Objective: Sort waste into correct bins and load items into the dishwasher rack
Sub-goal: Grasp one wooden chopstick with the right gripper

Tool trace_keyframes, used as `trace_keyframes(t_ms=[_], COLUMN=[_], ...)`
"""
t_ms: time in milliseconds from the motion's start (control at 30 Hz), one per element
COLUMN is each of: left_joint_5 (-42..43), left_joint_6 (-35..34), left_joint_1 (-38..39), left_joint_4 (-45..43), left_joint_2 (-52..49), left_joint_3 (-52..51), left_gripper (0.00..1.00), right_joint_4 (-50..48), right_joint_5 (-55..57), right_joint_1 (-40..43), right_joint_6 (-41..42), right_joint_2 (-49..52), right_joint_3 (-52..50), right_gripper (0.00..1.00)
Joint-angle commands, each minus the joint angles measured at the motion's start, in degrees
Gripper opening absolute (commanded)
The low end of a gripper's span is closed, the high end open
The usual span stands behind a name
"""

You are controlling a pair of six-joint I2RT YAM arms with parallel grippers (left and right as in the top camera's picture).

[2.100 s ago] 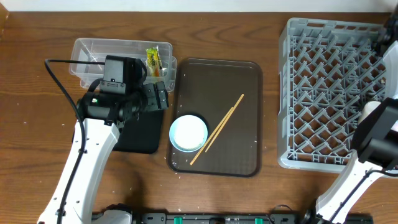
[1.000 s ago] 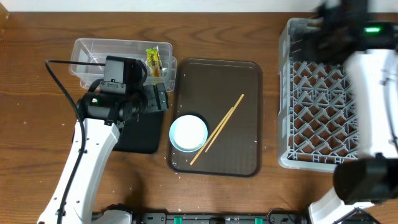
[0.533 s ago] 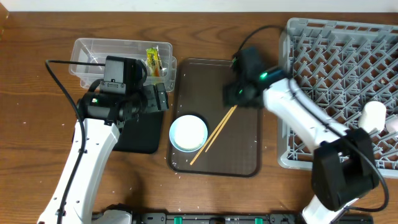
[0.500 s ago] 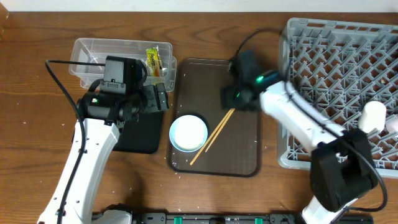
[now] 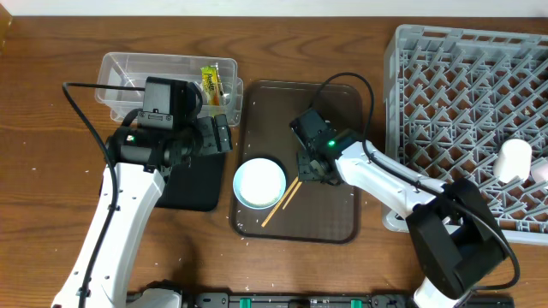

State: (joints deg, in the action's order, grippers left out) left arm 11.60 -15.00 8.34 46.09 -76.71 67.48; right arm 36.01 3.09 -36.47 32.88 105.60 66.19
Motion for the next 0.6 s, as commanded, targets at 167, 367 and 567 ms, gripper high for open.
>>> trace_keyframes(t_ms=[167, 367, 567], left_joint_5=[-0.7, -0.8, -0.7], left_joint_6=[0.0, 0.0, 0.0], left_joint_1=[-0.2, -0.2, -0.2], left_joint_4=[0.2, 0.2, 0.2], left_joint_2=[-0.1, -0.1, -0.1], left_joint_3=[0.3, 0.3, 0.3], left_gripper=[0.92, 0.92, 0.92], right_joint_4=[-0.5, 0.2, 2.6], right_joint_5=[1.6, 3.0, 4.9], right_joint_1=[-0.7, -0.6, 0.7], right_joint_6=[2.3, 2.3, 3.5], right_joint_2=[5.4, 6.0, 6.0], right_joint_3=[-0.4, -0.4, -0.3], right_gripper=[0.56, 0.55, 0.41])
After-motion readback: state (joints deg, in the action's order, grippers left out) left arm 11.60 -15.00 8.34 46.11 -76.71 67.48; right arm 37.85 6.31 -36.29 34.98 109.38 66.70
